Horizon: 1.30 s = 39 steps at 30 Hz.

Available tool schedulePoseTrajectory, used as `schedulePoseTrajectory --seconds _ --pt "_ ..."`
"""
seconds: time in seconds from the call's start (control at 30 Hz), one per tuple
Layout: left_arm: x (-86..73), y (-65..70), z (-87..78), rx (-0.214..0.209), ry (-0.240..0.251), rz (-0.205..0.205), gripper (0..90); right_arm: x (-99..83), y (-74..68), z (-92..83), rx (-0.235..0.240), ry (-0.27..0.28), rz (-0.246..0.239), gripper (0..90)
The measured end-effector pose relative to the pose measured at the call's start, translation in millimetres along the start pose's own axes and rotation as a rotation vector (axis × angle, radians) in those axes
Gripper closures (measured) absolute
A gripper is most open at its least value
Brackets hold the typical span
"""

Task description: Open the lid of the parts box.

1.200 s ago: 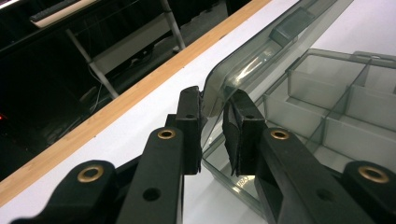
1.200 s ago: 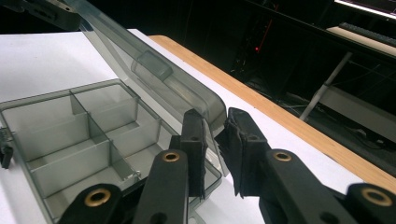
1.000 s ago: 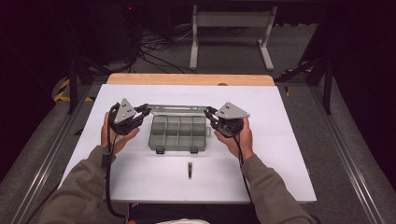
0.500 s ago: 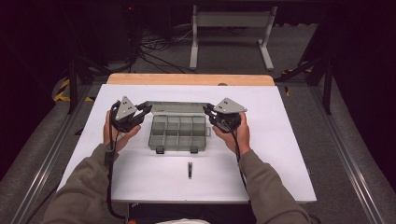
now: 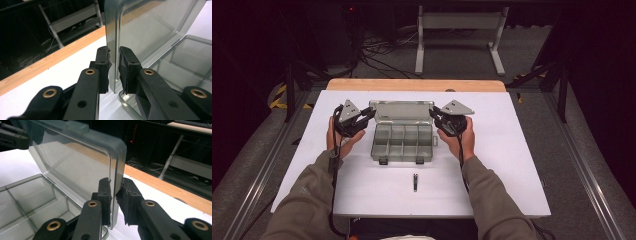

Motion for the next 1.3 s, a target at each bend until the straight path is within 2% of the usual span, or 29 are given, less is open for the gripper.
schedulePoseTrajectory --seconds 0.27,0.4,0.73,1.07,1.3 --pt "-7.7 0.5 16.1 -0.003 -0.023 -0.044 77.3 -9.0 7.9 13.5 -0.028 -0.003 0.043 79.9" --pt "-13.2 0.3 22.6 -0.001 -0.043 -0.050 77.5 -14.6 12.7 20.7 -0.040 -0.013 0.068 80.1" --pt "-29.2 1.0 37.6 -0.002 -0.097 -0.058 77.6 -30.3 19.5 36.1 -0.070 -0.054 0.065 80.1" --pt "-37.9 3.5 43.8 -0.014 -0.128 -0.075 76.3 -42.8 22.6 43.1 -0.074 -0.096 0.090 78.3" --pt "-43.1 5.6 45.8 -0.041 -0.133 -0.100 74.9 -48.8 22.9 45.2 -0.069 -0.116 0.122 77.0"
Point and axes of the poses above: each handheld gripper's, and its own axes: z roughly forward along the jaws, x roughly out of its top, y roughly to its right, the point moved 10 cm from there along z, roughly forward along the jaws, and after that the axes turned 13 degrees about z, right-handed, at the moved point
